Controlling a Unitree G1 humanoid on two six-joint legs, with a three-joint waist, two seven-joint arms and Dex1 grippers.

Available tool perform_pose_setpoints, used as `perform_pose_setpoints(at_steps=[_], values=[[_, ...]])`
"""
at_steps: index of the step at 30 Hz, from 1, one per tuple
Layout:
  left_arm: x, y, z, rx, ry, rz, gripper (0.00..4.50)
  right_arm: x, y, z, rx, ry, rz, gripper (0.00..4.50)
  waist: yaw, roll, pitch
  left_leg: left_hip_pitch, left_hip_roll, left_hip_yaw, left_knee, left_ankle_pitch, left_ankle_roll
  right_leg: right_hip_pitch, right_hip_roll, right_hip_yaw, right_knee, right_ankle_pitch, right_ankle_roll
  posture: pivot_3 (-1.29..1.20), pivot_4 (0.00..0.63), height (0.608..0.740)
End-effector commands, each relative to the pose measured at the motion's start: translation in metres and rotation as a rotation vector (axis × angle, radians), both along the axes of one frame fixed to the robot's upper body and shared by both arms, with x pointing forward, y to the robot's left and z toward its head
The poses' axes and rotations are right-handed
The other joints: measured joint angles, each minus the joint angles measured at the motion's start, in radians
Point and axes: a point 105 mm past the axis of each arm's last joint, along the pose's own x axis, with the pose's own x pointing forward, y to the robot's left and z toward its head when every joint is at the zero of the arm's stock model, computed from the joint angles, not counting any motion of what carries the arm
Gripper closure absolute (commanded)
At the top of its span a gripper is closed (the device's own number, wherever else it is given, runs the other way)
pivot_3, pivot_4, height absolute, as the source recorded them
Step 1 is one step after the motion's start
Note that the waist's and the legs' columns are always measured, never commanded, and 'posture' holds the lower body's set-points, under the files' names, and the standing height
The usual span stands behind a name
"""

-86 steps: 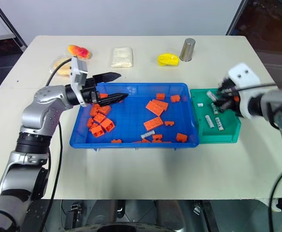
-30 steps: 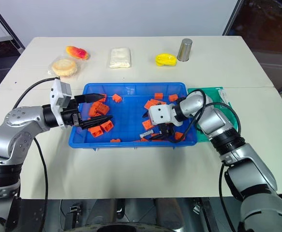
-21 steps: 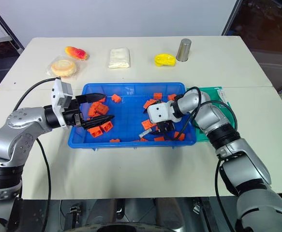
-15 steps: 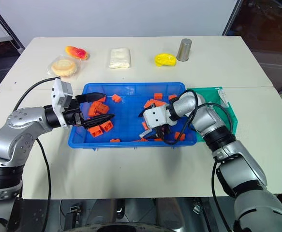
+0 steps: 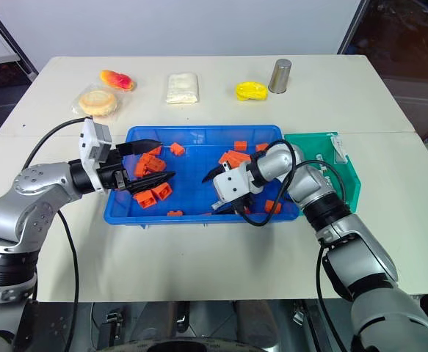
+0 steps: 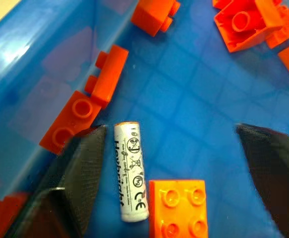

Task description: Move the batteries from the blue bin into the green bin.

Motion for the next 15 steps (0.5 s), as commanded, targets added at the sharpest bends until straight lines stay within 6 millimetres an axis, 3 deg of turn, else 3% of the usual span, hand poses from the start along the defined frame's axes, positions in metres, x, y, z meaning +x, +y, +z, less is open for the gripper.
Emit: perform_pose_setpoints(at_steps=[1, 14, 15], values=[[-0.0034, -0.0022, 0.0087, -0.006, -0.041, -0.007, 0.00, 0.0006, -0.0005, -0.0074, -0.047, -0.012, 0.022, 2.40, 0.000, 0.000, 0.000, 0.000, 0.000, 0.000, 0.000, 0.000, 0.000, 0.000, 0.000, 0.000, 0.000, 0.000, 0.000, 0.00, 0.150, 0.740], [0.0003, -0.0007, 0.0092, -0.013, -0.053, 0.013, 0.00, -0.0033, -0.0039, -0.0104, -0.090, -0.024, 0.077, 2.40, 0.000, 0.000, 0.000, 0.003, 0.000, 0.000, 0.000, 0.000, 0.000, 0.004, 0.000, 0.000, 0.000, 0.000, 0.000, 0.00, 0.150, 0.740], [0.0008, -0.0008, 0.0093, -0.014, -0.055, 0.015, 0.00, -0.0037, -0.0044, -0.0113, -0.096, -0.018, 0.079, 2.67, 0.000, 0.000, 0.000, 0.004, 0.000, 0.000, 0.000, 0.000, 0.000, 0.004, 0.000, 0.000, 0.000, 0.000, 0.000, 0.00, 0.150, 0.740]])
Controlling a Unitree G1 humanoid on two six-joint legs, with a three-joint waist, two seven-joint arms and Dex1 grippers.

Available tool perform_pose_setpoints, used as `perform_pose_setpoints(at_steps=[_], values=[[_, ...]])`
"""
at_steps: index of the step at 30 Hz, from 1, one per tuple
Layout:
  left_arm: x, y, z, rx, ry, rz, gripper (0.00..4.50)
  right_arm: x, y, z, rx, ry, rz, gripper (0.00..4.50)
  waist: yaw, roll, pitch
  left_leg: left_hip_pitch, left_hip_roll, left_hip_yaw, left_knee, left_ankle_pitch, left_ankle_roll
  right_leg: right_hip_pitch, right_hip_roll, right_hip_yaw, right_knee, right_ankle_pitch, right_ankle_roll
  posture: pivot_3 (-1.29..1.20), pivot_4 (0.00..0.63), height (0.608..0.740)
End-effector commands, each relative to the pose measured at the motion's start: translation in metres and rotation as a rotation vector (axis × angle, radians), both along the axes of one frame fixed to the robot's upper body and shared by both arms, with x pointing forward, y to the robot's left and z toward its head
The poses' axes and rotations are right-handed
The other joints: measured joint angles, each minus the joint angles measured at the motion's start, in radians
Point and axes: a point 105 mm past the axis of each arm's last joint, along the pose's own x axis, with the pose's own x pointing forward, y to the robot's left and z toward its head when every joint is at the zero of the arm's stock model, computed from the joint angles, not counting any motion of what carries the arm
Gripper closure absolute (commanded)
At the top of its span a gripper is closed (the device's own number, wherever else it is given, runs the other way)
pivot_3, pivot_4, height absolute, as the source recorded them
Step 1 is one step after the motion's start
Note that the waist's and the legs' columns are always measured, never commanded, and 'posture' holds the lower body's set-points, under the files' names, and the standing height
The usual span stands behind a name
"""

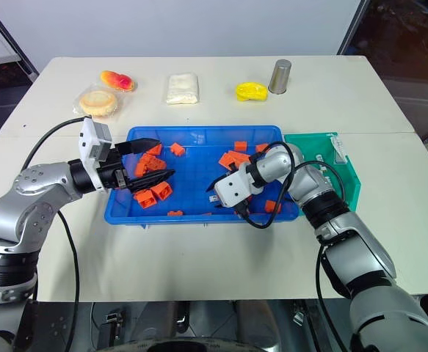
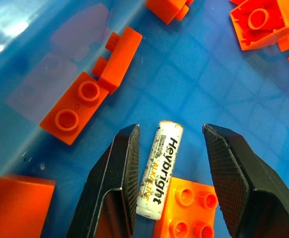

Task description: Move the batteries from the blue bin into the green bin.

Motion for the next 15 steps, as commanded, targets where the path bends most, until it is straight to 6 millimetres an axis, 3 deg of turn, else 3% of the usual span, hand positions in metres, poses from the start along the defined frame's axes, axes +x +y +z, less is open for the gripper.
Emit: perform_pose_setpoints(at_steps=[1, 4, 5, 12, 15], values=[[-0.001, -0.001, 0.009, -0.009, -0.052, -0.002, 0.00, -0.004, -0.003, -0.010, -0.060, 0.034, 0.015, 2.95, 0.000, 0.000, 0.000, 0.001, 0.000, 0.000, 0.000, 0.000, 0.000, 0.001, 0.000, 0.000, 0.000, 0.000, 0.000, 0.00, 0.150, 0.740], [0.000, -0.001, 0.010, -0.012, -0.057, 0.001, 0.00, -0.003, -0.003, -0.010, -0.065, 0.033, 0.013, 4.23, 0.000, 0.000, 0.000, 0.003, 0.000, 0.000, -0.001, 0.000, 0.000, 0.003, 0.000, 0.000, 0.000, 0.000, 0.000, 0.00, 0.150, 0.740], [0.000, -0.001, 0.010, -0.013, -0.059, 0.003, 0.00, -0.003, -0.003, -0.009, -0.066, 0.031, 0.013, 4.41, 0.000, 0.000, 0.000, 0.004, 0.000, 0.000, -0.001, 0.000, 0.000, 0.004, 0.000, 0.000, 0.000, 0.000, 0.000, 0.00, 0.150, 0.740], [0.002, 0.000, 0.010, -0.017, -0.070, 0.011, 0.00, 0.000, 0.001, -0.002, -0.047, 0.002, 0.009, 4.41, 0.000, 0.000, 0.000, 0.012, 0.000, 0.000, -0.004, 0.000, 0.000, 0.013, 0.000, 0.000, -0.004, 0.000, 0.000, 0.00, 0.150, 0.740], [0.002, 0.000, 0.011, -0.017, -0.074, 0.010, 0.00, 0.006, 0.005, 0.019, -0.001, -0.046, -0.007, 4.41, 0.000, 0.000, 0.000, 0.012, 0.000, 0.000, -0.004, 0.000, 0.000, 0.012, 0.000, 0.000, -0.004, 0.000, 0.000, 0.00, 0.150, 0.740]])
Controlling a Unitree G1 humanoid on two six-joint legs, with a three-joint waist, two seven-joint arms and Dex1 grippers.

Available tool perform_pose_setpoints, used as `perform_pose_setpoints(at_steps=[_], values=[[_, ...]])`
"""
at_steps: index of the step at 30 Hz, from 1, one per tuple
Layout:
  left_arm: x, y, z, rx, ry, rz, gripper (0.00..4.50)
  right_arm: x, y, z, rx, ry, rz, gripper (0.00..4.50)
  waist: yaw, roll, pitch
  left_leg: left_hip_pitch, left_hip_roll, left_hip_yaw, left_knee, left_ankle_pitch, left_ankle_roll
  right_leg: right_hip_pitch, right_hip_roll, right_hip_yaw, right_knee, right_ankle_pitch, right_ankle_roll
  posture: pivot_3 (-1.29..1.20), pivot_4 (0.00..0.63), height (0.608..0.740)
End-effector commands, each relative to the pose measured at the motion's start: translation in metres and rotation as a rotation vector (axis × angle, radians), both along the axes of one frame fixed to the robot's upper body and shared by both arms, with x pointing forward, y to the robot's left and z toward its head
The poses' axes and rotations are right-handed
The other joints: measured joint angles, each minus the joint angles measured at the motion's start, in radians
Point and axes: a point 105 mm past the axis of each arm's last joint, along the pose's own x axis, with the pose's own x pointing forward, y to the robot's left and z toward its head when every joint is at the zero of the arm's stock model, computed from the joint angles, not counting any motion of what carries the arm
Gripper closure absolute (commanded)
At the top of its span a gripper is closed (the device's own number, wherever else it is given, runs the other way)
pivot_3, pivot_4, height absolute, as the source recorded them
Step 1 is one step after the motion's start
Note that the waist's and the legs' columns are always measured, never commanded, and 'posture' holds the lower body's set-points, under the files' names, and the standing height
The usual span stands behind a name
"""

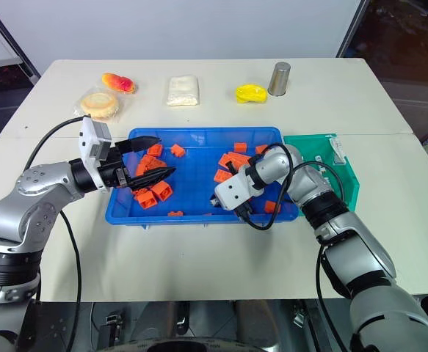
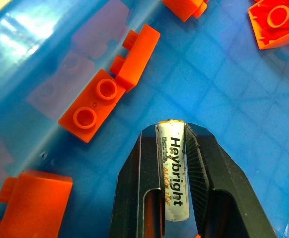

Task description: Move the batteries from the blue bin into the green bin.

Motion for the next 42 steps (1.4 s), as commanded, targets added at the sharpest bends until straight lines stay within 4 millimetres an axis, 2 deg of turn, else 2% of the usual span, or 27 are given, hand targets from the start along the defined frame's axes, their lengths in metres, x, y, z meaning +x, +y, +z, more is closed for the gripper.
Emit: perform_pose_setpoints(at_steps=[1, 6, 9, 11, 14, 17, 22, 25, 29, 33, 34, 35, 38, 40, 42], values=[[0.000, 0.000, 0.011, 0.002, -0.057, -0.006, 0.00, 0.010, 0.007, 0.038, 0.060, -0.089, -0.020, 4.41, 0.000, 0.000, 0.000, 0.000, 0.000, 0.000, 0.000, 0.000, 0.000, 0.000, 0.000, 0.000, 0.000, 0.000, 0.000, 0.00, 0.150, 0.740], [0.001, -0.002, 0.013, -0.014, -0.064, -0.040, 0.00, 0.028, -0.004, 0.110, 0.186, -0.228, -0.153, 4.41, 0.001, 0.001, 0.001, -0.001, 0.000, 0.000, 0.000, 0.000, 0.000, -0.001, 0.000, 0.000, 0.000, 0.000, 0.000, 0.00, 0.150, 0.740], [0.001, -0.010, 0.014, -0.018, -0.062, -0.099, 0.00, 0.030, -0.031, 0.141, 0.240, -0.260, -0.289, 4.41, 0.012, 0.001, 0.001, -0.001, 0.000, 0.000, 0.000, 0.000, 0.000, -0.001, 0.000, -0.001, 0.000, 0.000, 0.000, 0.00, 0.150, 0.740], [0.003, -0.016, 0.015, -0.014, -0.067, -0.132, 0.00, 0.027, -0.054, 0.150, 0.243, -0.273, -0.378, 4.41, 0.023, 0.001, 0.001, -0.001, -0.001, -0.001, -0.001, 0.000, 0.000, 0.000, -0.001, -0.001, -0.002, 0.000, 0.000, 0.00, 0.150, 0.740], [0.009, -0.025, 0.019, -0.001, -0.080, -0.195, 0.00, 0.021, -0.094, 0.156, 0.231, -0.288, -0.539, 4.41, 0.036, 0.000, 0.000, -0.002, -0.001, -0.001, 0.000, 0.000, 0.000, 0.001, -0.001, -0.001, -0.005, 0.000, 0.000, 0.00, 0.150, 0.740], [0.016, -0.037, 0.023, 0.010, -0.095, -0.259, 0.00, 0.012, -0.128, 0.152, 0.231, -0.276, -0.688, 4.41, 0.031, 0.000, 0.000, -0.003, -0.001, 0.000, 0.000, 0.000, 0.000, 0.001, -0.001, -0.001, -0.006, 0.000, 0.000, 0.00, 0.150, 0.740], [0.026, -0.051, 0.025, 0.029, -0.108, -0.332, 0.00, 0.003, -0.172, 0.130, 0.205, -0.267, -0.883, 4.41, 0.022, 0.000, 0.000, -0.002, -0.001, 0.000, -0.001, 0.000, 0.001, 0.000, 0.000, 0.000, -0.006, 0.000, 0.000, 0.00, 0.150, 0.740], [0.031, -0.056, 0.024, 0.036, -0.112, -0.347, 0.00, 0.003, -0.185, 0.116, 0.215, -0.256, -0.952, 4.41, 0.017, 0.001, 0.000, -0.002, 0.000, 0.001, -0.001, 0.000, 0.001, 0.000, 0.001, 0.000, -0.006, 0.000, 0.000, 0.00, 0.150, 0.740], [0.035, -0.058, 0.025, 0.035, -0.121, -0.349, 0.00, 0.006, -0.193, 0.108, 0.243, -0.257, -0.999, 2.40, 0.008, 0.001, 0.000, -0.002, -0.001, 0.001, -0.001, 0.000, 0.001, 0.000, 0.001, 0.000, -0.006, 0.000, 0.000, 0.00, 0.150, 0.740], [0.036, -0.057, 0.026, 0.028, -0.123, -0.335, 0.00, 0.013, -0.200, 0.112, 0.285, -0.292, -1.043, 0.28, 0.005, 0.001, 0.000, -0.002, -0.001, 0.000, -0.001, 0.000, 0.001, 0.000, 0.001, 0.000, -0.006, 0.000, 0.001, 0.00, 0.150, 0.740], [0.036, -0.057, 0.027, 0.025, -0.122, -0.335, 0.00, 0.015, -0.201, 0.113, 0.288, -0.301, -1.048, 0.04, 0.005, 0.001, 0.000, -0.002, -0.001, 0.000, -0.001, 0.000, 0.001, 0.000, 0.001, 0.000, -0.006, 0.000, 0.001, 0.00, 0.150, 0.740], [0.035, -0.057, 0.027, 0.026, -0.125, -0.333, 0.00, 0.017, -0.202, 0.117, 0.309, -0.311, -1.056, 0.04, 0.005, 0.001, 0.000, -0.002, -0.001, 0.000, -0.001, 0.000, 0.001, 0.000, 0.000, 0.000, -0.006, 0.000, 0.001, 0.00, 0.150, 0.740], [0.043, -0.047, 0.036, -0.004, -0.158, -0.254, 0.00, 0.029, -0.210, 0.146, 0.534, -0.305, -1.148, 0.04, -0.002, 0.001, 0.001, -0.002, 0.000, 0.001, -0.001, 0.000, 0.001, 0.000, 0.000, 0.001, -0.006, 0.000, 0.001, 0.00, 0.150, 0.740], [0.056, -0.027, 0.048, -0.037, -0.205, -0.112, 0.00, 0.036, -0.230, 0.166, 0.671, -0.332, -1.233, 0.04, -0.001, 0.001, 0.001, -0.002, 0.000, 0.000, -0.001, 0.000, 0.001, 0.000, 0.001, 0.001, -0.005, 0.000, 0.001, 0.00, 0.150, 0.740], [0.066, -0.004, 0.057, -0.056, -0.244, 0.022, 0.00, 0.038, -0.250, 0.177, 0.754, -0.356, -1.299, 0.04, 0.001, 0.001, 0.001, -0.002, 0.000, 0.000, -0.001, 0.000, 0.001, 0.000, 0.001, 0.001, -0.005, 0.000, 0.001, 0.00, 0.150, 0.740]])
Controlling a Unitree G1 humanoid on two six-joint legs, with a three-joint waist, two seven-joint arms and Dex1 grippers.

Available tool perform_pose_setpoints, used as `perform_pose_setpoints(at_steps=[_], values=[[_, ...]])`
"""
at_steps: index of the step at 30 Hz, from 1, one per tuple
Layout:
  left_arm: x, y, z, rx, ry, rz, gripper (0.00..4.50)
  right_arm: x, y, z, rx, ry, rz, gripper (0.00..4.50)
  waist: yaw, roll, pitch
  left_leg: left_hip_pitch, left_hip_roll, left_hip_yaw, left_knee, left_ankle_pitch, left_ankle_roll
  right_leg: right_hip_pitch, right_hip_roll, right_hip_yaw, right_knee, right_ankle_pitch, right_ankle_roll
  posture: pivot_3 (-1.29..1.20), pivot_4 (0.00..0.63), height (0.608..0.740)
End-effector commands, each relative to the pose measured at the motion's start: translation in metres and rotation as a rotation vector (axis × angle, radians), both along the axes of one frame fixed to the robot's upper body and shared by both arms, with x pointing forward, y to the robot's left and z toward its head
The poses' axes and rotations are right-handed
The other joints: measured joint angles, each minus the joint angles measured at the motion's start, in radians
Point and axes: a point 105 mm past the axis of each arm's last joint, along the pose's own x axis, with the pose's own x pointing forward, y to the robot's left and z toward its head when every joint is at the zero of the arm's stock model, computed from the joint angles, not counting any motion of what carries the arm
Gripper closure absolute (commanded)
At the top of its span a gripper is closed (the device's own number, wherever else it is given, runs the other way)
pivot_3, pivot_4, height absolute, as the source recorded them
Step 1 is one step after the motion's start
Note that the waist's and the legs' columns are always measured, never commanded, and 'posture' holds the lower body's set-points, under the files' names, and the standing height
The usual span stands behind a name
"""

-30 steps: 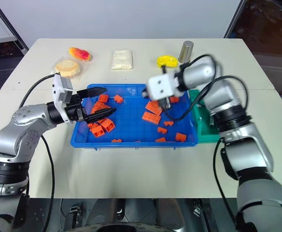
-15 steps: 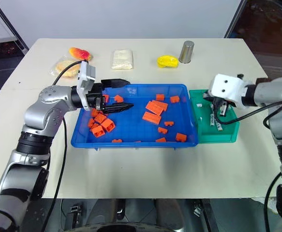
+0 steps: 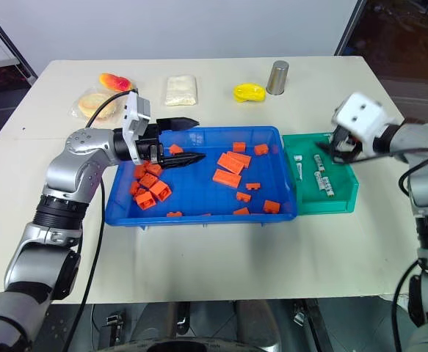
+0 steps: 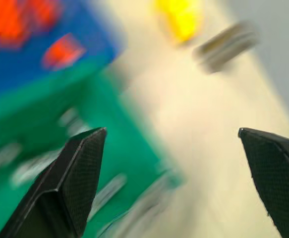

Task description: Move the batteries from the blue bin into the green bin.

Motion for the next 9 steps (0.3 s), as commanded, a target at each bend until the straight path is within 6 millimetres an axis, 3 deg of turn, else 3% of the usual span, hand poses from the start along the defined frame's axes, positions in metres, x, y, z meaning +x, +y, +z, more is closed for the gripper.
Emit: perform_pose_setpoints(at_steps=[1, 5, 7, 9], values=[[0.015, 0.041, 0.034, -0.064, -0.124, 0.217, 0.00, -0.002, -0.036, 0.033, 0.116, -0.128, -0.126, 0.04, 0.001, 0.000, 0.000, 0.000, 0.000, 0.000, 0.000, 0.000, 0.000, 0.000, 0.000, 0.000, 0.000, 0.000, 0.000, 0.00, 0.150, 0.740], [0.013, 0.090, 0.048, -0.140, -0.134, 0.390, 0.00, -0.005, -0.074, 0.034, 0.192, -0.156, -0.249, 0.04, 0.002, 0.000, 0.000, -0.001, 0.000, 0.000, -0.001, 0.000, 0.001, 0.000, -0.001, 0.000, -0.003, 0.000, 0.000, 0.00, 0.150, 0.740], [0.010, 0.105, 0.050, -0.146, -0.137, 0.445, 0.00, -0.006, -0.086, 0.029, 0.193, -0.153, -0.283, 0.04, 0.001, 0.000, 0.000, -0.001, -0.001, 0.001, -0.001, -0.001, 0.001, 0.000, -0.002, 0.000, -0.003, 0.000, 0.000, 0.00, 0.150, 0.740], [0.007, 0.136, 0.045, -0.153, -0.134, 0.581, 0.00, -0.008, -0.105, 0.017, 0.262, -0.156, -0.360, 0.04, 0.001, 0.000, 0.000, -0.001, -0.001, 0.001, -0.002, -0.001, 0.001, 0.000, -0.002, 0.000, -0.003, 0.000, 0.000, 0.00, 0.150, 0.740]])
